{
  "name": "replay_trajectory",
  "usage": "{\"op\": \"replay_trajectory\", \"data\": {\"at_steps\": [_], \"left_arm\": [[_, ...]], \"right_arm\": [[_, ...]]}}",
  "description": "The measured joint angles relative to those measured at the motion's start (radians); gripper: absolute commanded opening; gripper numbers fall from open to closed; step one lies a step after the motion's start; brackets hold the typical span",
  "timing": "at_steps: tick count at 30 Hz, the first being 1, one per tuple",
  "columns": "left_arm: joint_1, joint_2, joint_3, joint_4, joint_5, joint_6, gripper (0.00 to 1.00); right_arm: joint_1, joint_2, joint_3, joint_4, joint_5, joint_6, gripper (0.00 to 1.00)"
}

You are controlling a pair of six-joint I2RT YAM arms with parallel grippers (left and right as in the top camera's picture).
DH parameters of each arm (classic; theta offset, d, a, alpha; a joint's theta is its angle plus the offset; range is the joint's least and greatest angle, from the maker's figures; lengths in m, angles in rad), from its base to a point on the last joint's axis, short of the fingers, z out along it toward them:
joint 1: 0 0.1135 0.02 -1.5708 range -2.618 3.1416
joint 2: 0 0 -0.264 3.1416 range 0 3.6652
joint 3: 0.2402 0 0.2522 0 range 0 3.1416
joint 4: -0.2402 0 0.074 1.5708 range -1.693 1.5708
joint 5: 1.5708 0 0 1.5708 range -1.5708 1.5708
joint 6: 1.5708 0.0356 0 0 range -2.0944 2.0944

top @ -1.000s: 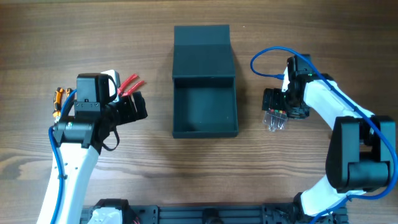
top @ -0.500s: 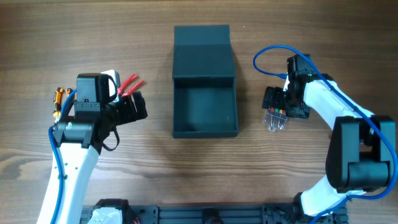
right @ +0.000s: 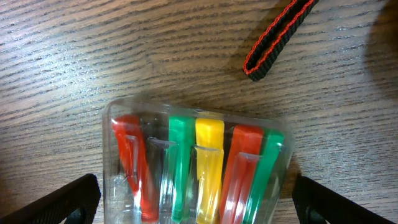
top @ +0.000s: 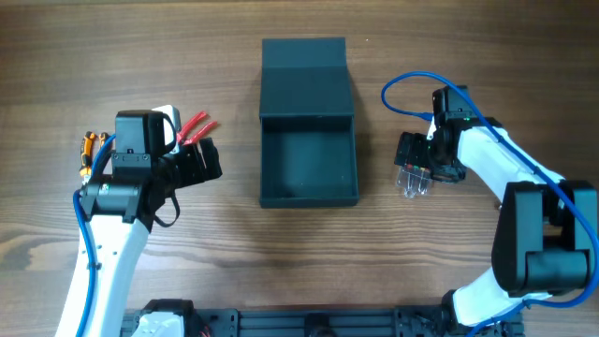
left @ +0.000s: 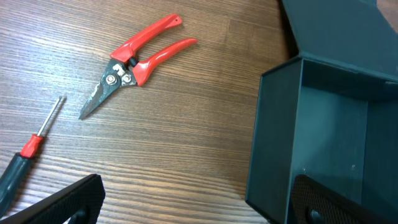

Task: Pack container
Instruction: 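Lower the right gripper and grasp the clear screwdriver case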

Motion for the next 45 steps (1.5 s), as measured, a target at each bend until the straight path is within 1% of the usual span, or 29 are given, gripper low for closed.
{"op": "replay_trajectory", "data": {"at_steps": [8, 16, 28, 32, 35, 37, 39, 40, 43, 45], "left_arm": [[0.0, 0.0, 0.0, 0.0, 0.0, 0.0, 1.0], [0.0, 0.0, 0.0, 0.0, 0.0, 0.0, 1.0], [0.0, 0.0, 0.0, -0.008, 0.0, 0.0, 1.0], [0.0, 0.0, 0.0, -0.011, 0.0, 0.0, 1.0], [0.0, 0.0, 0.0, -0.011, 0.0, 0.0, 1.0], [0.0, 0.0, 0.0, -0.011, 0.0, 0.0, 1.0], [0.0, 0.0, 0.0, -0.011, 0.0, 0.0, 1.0], [0.0, 0.0, 0.0, -0.011, 0.0, 0.0, 1.0], [0.0, 0.0, 0.0, -0.011, 0.0, 0.0, 1.0], [0.0, 0.0, 0.0, -0.011, 0.0, 0.0, 1.0]], "right_arm": [[0.0, -0.001, 0.0, 0.001, 0.001, 0.0, 0.98], [0.0, 0.0, -0.008, -0.039, 0.067, 0.013, 1.0], [-0.001, -0.001, -0.01, -0.041, 0.072, 0.038, 0.98], [-0.001, -0.001, -0.01, -0.039, 0.071, 0.037, 0.94], [-0.001, -0.001, -0.01, -0.037, 0.071, 0.037, 0.92], [-0.001, -0.001, -0.01, -0.037, 0.071, 0.037, 0.88], [-0.001, -0.001, -0.01, -0.036, 0.072, 0.037, 0.85], [-0.001, -0.001, -0.01, -0.035, 0.072, 0.037, 0.83], [-0.001, -0.001, -0.01, -0.033, 0.074, 0.039, 0.69], [-0.001, -0.001, -0.01, -0.031, 0.075, 0.037, 0.69]]}}
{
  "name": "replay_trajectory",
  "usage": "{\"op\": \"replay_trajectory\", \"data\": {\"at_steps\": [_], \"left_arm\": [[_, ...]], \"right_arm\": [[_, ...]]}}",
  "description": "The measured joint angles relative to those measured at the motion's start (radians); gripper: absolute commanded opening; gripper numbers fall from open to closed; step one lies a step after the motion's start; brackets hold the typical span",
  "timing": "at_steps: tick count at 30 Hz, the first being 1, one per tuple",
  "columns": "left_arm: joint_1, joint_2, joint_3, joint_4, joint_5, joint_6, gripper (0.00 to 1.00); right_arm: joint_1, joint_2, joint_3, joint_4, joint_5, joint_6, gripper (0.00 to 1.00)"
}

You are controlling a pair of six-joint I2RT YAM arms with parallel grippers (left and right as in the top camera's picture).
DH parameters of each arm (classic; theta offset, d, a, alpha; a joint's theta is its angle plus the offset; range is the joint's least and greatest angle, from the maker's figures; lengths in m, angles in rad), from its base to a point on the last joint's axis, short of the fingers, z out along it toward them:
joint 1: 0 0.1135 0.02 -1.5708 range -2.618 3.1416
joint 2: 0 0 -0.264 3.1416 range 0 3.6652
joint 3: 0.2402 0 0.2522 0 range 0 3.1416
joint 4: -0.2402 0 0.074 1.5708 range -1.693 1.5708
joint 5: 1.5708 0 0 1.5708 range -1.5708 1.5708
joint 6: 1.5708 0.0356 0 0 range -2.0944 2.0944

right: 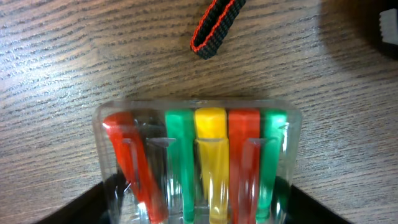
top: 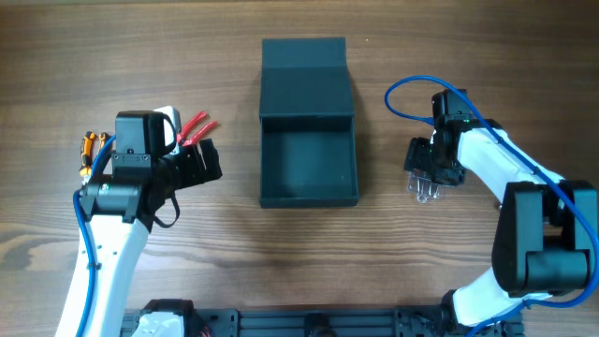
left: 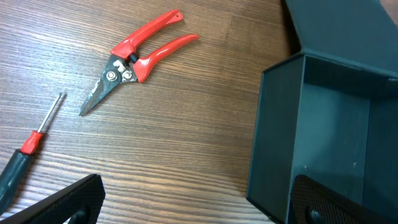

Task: Pack container
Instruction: 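Lower the right gripper and grasp the clear screwdriver case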

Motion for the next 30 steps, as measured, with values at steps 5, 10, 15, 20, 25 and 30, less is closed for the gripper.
{"op": "replay_trajectory", "data": {"at_steps": [5, 10, 15, 20, 25, 30], "left_arm": [[0.0, 0.0, 0.0, 0.0, 0.0, 0.0, 1.0], [0.0, 0.0, 0.0, 0.0, 0.0, 0.0, 1.0], [0.0, 0.0, 0.0, 0.0, 0.0, 0.0, 1.0], [0.0, 0.0, 0.0, 0.0, 0.0, 0.0, 1.0], [0.0, 0.0, 0.0, 0.0, 0.0, 0.0, 1.0], [0.0, 0.0, 0.0, 0.0, 0.0, 0.0, 1.0]], "right_arm": [[0.0, 0.0, 0.0, 0.001, 0.0, 0.0, 0.69], [0.0, 0.0, 0.0, 0.001, 0.0, 0.0, 0.69], [0.0, 0.0, 0.0, 0.001, 0.0, 0.0, 0.66], [0.0, 0.0, 0.0, 0.001, 0.0, 0.0, 0.61], [0.0, 0.0, 0.0, 0.0, 0.0, 0.0, 0.48], [0.0, 0.0, 0.002, -0.008, 0.0, 0.0, 0.28]]}}
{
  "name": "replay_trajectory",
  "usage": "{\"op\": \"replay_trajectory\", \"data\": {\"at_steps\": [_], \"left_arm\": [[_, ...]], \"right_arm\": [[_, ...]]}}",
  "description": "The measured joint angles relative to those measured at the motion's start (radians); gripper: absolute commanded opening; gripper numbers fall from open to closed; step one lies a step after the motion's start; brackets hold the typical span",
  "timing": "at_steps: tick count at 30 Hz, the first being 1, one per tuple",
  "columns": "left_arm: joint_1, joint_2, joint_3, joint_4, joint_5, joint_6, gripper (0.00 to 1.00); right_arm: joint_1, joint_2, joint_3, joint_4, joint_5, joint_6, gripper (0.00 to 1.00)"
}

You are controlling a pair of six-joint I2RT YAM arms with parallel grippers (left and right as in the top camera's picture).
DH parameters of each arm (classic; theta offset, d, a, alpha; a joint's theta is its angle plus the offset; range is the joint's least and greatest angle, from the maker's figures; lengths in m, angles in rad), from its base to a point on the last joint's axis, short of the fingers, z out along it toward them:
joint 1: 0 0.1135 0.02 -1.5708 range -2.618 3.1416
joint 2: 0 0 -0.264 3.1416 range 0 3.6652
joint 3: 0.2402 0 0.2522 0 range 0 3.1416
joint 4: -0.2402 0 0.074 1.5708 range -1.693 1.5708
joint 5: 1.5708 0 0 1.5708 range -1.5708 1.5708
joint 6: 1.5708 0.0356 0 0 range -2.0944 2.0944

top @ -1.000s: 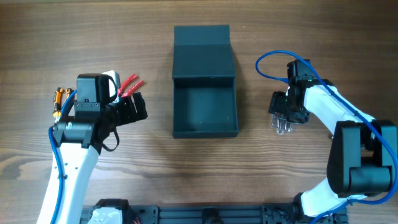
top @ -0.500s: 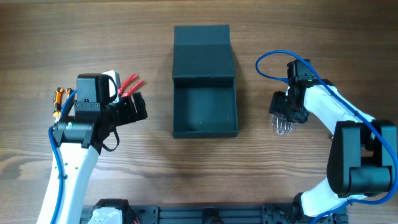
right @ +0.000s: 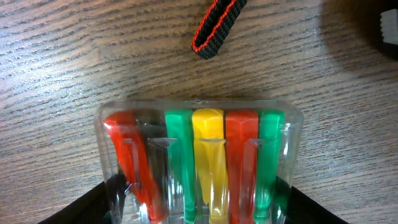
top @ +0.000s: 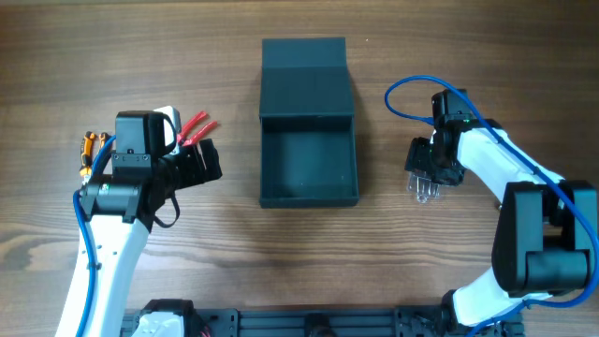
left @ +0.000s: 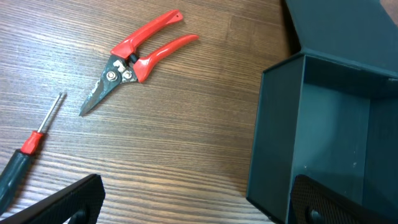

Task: Pack container
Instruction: 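Lower the right gripper and grasp the clear screwdriver case, then carry the case into the green box and lower it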

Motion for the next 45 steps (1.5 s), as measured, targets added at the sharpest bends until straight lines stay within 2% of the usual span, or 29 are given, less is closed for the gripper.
{"op": "replay_trajectory", "data": {"at_steps": [5, 15, 21, 25, 29, 33, 40, 45], "left_arm": [[0.0, 0.0, 0.0, 0.0, 0.0, 0.0, 1.0], [0.0, 0.0, 0.0, 0.0, 0.0, 0.0, 1.0], [0.0, 0.0, 0.0, -0.001, 0.0, 0.0, 1.0], [0.0, 0.0, 0.0, 0.0, 0.0, 0.0, 1.0], [0.0, 0.0, 0.0, 0.0, 0.0, 0.0, 1.0], [0.0, 0.0, 0.0, 0.0, 0.0, 0.0, 1.0], [0.0, 0.0, 0.0, 0.0, 0.0, 0.0, 1.0], [0.0, 0.0, 0.0, 0.0, 0.0, 0.0, 1.0]], "right_arm": [[0.0, 0.0, 0.02, -0.065, 0.0, -0.002, 0.04], [0.001, 0.0, 0.202, -0.267, 0.0, -0.021, 0.04], [0.067, -0.002, 0.399, -0.406, 0.0, -0.107, 0.04], [0.221, -0.033, 0.524, -0.418, -0.006, -0.236, 0.04], [0.346, -0.085, 0.566, -0.406, -0.026, -0.369, 0.04], [0.489, -0.12, 0.578, -0.414, -0.099, -0.629, 0.04], [0.571, -0.118, 0.578, -0.418, -0.237, -1.025, 0.04], [0.571, -0.111, 0.578, -0.392, -0.275, -1.159, 0.04]]}}
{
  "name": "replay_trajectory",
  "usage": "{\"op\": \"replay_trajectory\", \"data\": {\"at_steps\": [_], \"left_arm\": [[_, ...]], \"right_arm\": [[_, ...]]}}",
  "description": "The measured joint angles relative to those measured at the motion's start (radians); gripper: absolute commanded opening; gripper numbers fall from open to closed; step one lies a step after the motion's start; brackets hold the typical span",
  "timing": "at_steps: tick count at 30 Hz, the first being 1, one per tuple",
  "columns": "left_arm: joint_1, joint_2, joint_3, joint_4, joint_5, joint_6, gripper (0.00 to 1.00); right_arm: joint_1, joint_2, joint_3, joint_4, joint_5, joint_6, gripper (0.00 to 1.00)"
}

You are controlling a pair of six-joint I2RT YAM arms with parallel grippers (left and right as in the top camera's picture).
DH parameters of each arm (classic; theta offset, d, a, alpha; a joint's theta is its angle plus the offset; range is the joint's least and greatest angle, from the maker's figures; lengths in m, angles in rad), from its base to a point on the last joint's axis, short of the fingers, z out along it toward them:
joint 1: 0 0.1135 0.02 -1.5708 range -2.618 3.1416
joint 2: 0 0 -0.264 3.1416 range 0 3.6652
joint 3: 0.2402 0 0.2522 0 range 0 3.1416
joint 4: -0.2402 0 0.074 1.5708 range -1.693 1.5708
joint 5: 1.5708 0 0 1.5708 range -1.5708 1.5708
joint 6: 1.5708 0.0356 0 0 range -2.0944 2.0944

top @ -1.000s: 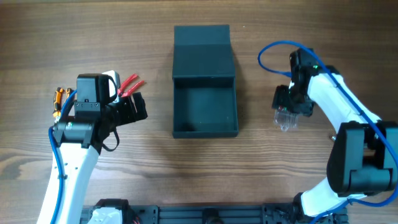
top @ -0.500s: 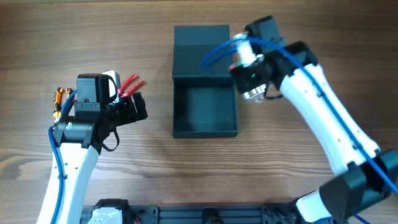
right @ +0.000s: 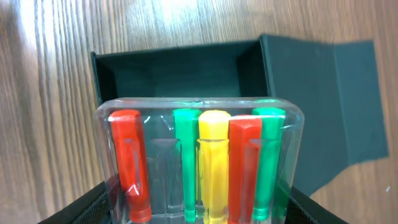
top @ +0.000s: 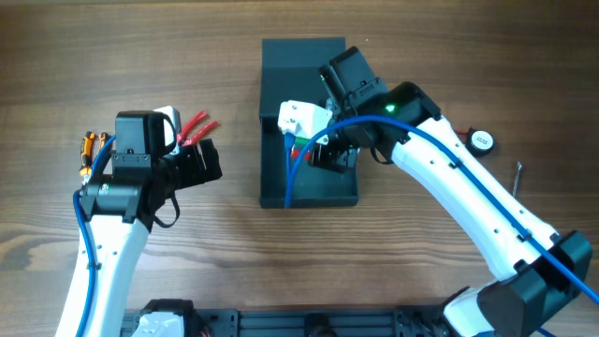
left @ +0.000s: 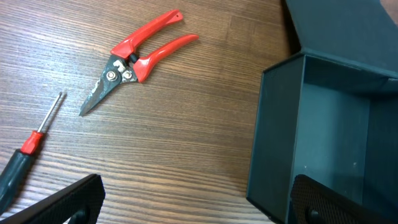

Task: Pack container
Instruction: 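Carry the case into the green box and lower it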

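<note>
The dark teal box (top: 309,192) lies open mid-table, its lid flap (top: 304,65) folded back. My right gripper (top: 323,150) hangs over the box's cavity, shut on a clear plastic case of red, green and yellow drivers (right: 199,165). In the right wrist view the open box (right: 180,68) lies straight below the case. My left gripper (left: 196,208) stands open over bare wood left of the box (left: 323,124), holding nothing. Red-handled pliers (left: 134,59) and a small screwdriver (left: 28,158) lie ahead of it.
A round black-and-white item (top: 481,141) and a thin pin-like tool (top: 519,178) lie on the wood at the right. The pliers (top: 195,128) and an orange-tipped tool (top: 86,154) lie by the left arm.
My right gripper, shut on the clear case, was low on the wood right of the box. It now holds the case over the box's open cavity. The left arm has not moved.
The right gripper stood open around the clear case on the table right of the box. Then its fingers were against the case's sides, and stayed so a second later. Now the case is held above the open box. The left gripper stayed open throughout.
</note>
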Motion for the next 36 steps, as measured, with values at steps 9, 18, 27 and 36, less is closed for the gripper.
{"op": "replay_trajectory", "data": {"at_steps": [9, 18, 27, 36], "left_arm": [[0.0, 0.0, 0.0, 0.0, 0.0, 0.0, 1.0], [0.0, 0.0, 0.0, 0.0, 0.0, 0.0, 1.0], [0.0, 0.0, 0.0, 0.0, 0.0, 0.0, 1.0], [0.0, 0.0, 0.0, 0.0, 0.0, 0.0, 1.0]], "right_arm": [[0.0, 0.15, 0.0, 0.048, -0.016, -0.074, 0.04], [0.0, 0.284, 0.0, 0.134, -0.021, -0.085, 0.04], [0.0, 0.394, 0.0, 0.17, -0.021, -0.139, 0.12], [-0.02, 0.394, 0.0, 0.211, -0.021, -0.14, 0.39]]}}
